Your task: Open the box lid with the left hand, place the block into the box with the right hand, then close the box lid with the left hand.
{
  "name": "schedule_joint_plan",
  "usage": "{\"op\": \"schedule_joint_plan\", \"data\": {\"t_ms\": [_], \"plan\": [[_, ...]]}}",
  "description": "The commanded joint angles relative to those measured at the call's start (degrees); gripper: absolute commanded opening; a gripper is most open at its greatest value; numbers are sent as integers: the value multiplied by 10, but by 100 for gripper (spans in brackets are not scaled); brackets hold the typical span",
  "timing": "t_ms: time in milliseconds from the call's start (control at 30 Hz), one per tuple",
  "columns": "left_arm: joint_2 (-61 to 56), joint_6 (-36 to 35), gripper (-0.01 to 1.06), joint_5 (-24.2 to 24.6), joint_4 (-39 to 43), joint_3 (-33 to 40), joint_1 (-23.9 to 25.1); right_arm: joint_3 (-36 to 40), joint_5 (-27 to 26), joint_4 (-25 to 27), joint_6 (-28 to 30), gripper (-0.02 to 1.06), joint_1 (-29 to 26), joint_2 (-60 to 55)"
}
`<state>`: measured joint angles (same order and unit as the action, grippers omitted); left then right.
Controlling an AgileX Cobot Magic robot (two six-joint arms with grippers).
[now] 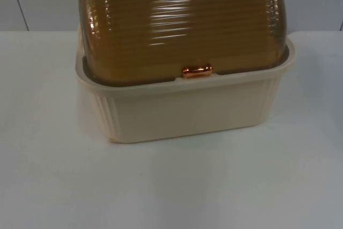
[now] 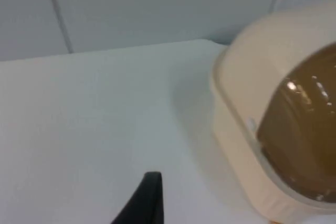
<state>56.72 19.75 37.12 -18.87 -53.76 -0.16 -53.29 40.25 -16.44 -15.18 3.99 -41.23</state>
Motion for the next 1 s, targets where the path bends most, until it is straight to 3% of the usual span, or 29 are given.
{"op": "schedule_joint_plan", "data": {"t_ms": [0, 200, 467, 567, 600, 667, 767, 867, 967], "plan": [[20, 35, 100, -15, -27, -9, -20, -4, -1, -4, 1, 105, -3, 1], [78, 51, 100, -25, -15, -50, -99, -4, -1, -13, 1, 105, -3, 1], [165, 40, 100, -25, 80, -125, -258, -4, -1, -13, 1, 105, -3, 1], [196, 15, 100, -25, 160, -143, -318, -4, -1, -14, 1, 105, -3, 1], [217, -3, 100, -28, 228, -148, -354, -4, -1, -14, 1, 105, -3, 1], [223, -10, 100, -28, 252, -148, -366, -4, -1, -14, 1, 105, -3, 1], [271, -60, 100, -28, 424, -150, -434, -4, -1, -14, 1, 105, -3, 1], [289, -87, 100, -28, 490, -150, -458, -4, -1, -14, 1, 105, -3, 1], [334, -136, 100, -6, 630, -150, -504, -4, -1, -14, 10, 105, -3, 1]]}}
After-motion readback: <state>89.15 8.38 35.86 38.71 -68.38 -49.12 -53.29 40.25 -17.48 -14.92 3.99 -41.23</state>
